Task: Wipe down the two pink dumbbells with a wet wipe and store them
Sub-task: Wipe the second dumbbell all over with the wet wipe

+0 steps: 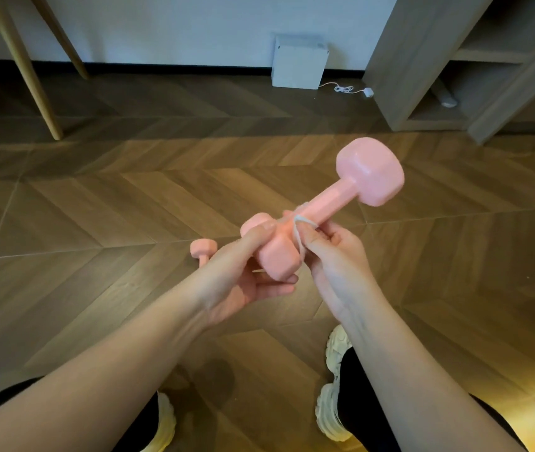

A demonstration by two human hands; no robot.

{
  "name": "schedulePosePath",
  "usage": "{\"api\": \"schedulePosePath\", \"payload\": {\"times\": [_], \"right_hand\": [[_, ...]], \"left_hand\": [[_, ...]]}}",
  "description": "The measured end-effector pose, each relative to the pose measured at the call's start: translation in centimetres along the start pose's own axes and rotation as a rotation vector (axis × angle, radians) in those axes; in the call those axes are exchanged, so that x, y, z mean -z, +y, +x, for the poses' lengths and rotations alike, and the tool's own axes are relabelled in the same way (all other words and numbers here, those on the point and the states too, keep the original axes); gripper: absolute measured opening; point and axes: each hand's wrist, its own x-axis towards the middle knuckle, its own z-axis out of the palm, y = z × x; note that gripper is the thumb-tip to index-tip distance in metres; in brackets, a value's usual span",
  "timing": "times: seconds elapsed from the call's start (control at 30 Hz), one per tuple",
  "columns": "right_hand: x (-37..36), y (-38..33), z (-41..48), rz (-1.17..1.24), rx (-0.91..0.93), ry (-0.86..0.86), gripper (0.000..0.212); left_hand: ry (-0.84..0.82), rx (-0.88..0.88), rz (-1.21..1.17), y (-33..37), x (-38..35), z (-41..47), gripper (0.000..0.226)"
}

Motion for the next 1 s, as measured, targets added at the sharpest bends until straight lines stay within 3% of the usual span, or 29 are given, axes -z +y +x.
{"api": "schedulePosePath", "payload": {"times": [0.2, 0.33, 0.47, 0.63, 0.83, 0.93, 1.0], "right_hand": [[0.0, 0.2, 0.4, 0.082, -0.065, 0.006, 0.026], [-0.6, 1.1, 0.4, 0.121, -0.123, 0.129, 0.021], [-0.9, 1.3, 0.5, 0.206, -0.187, 0.203, 0.019], [-0.3, 0.5, 0.6, 0.34, -0.193, 0.209, 0.02], [1.5, -2.1, 1.3, 0.46, -0.123, 0.226, 0.02], [1.9, -2.6, 1.3, 0.643, -0.102, 0.233, 0.041], [1.8, -2.2, 1.2, 0.634, -0.101, 0.195, 0.051]], "left_hand": [[0.033, -0.167, 0.106, -0.5, -0.1, 0.8, 0.053], [0.167, -0.251, 0.396, -1.3, 0.4, 0.9, 0.069], [0.271, -0.392, 0.655, -2.1, 0.5, 0.8, 0.064], [0.202, -0.3, 0.622, -0.9, 0.7, 1.1, 0.09], [0.097, -0.261, 0.546, -0.4, 1.0, 1.1, 0.092], [0.081, -0.295, 0.514, -0.6, 1.1, 0.7, 0.093], [0.104, -0.32, 0.518, -0.6, 1.1, 0.5, 0.093]]}}
